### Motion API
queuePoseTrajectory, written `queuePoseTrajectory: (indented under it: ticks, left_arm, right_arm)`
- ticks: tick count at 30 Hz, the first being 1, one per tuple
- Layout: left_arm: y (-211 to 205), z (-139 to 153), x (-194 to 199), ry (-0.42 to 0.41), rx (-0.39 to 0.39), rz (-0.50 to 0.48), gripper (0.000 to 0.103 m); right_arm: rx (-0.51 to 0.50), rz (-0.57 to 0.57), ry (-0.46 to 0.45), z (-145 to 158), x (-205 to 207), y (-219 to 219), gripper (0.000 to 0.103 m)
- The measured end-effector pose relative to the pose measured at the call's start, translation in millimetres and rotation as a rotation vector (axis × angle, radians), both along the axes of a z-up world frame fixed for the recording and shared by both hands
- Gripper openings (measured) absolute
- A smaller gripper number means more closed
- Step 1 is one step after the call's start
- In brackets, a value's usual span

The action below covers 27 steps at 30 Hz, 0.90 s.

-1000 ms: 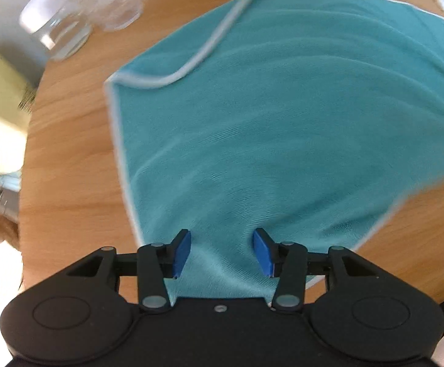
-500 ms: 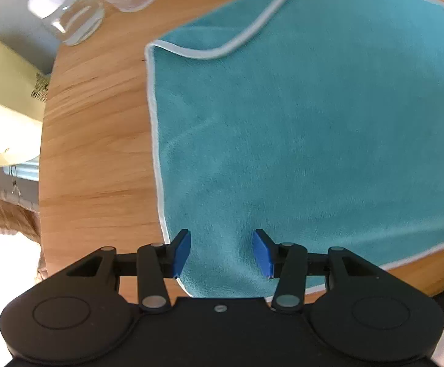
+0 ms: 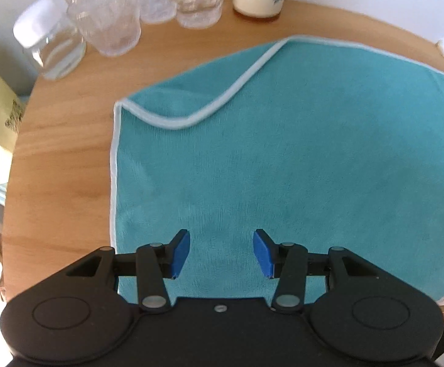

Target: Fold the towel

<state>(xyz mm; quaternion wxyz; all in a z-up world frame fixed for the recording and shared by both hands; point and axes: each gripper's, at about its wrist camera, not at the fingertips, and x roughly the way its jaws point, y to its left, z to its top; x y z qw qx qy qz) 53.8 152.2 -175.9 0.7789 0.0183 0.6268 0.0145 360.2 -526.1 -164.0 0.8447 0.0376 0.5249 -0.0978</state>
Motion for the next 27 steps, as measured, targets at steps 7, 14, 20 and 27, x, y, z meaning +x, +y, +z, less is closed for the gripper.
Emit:
queuePoseTrajectory:
  ticks: [7,14,20,27]
  left_arm:
    - [1.0,-6.3,-3.8,0.006,0.006,0.032,0.052]
    - [5.1,-4.8,-11.6,0.007,-0.001,0.059,0.058]
    - [3.5,-3.4,-13.0,0.011,0.009,0.048,0.059]
    - [6.2,-6.1,-11.0,0.029,0.019,0.051,0.07]
  right_arm:
    - [0.098,-0.011,-0.001,-18.2,23.1,-1.8,0.033]
    - [-0.174,0.158,-0.008,-8.9,35.5,58.3,0.005]
    - [-0.389,0.439,-0.015,-12.1,10.2,143.8,0.009]
    - [-0.303,0.4,-0.037,-1.4,-4.9,123.6,0.033]
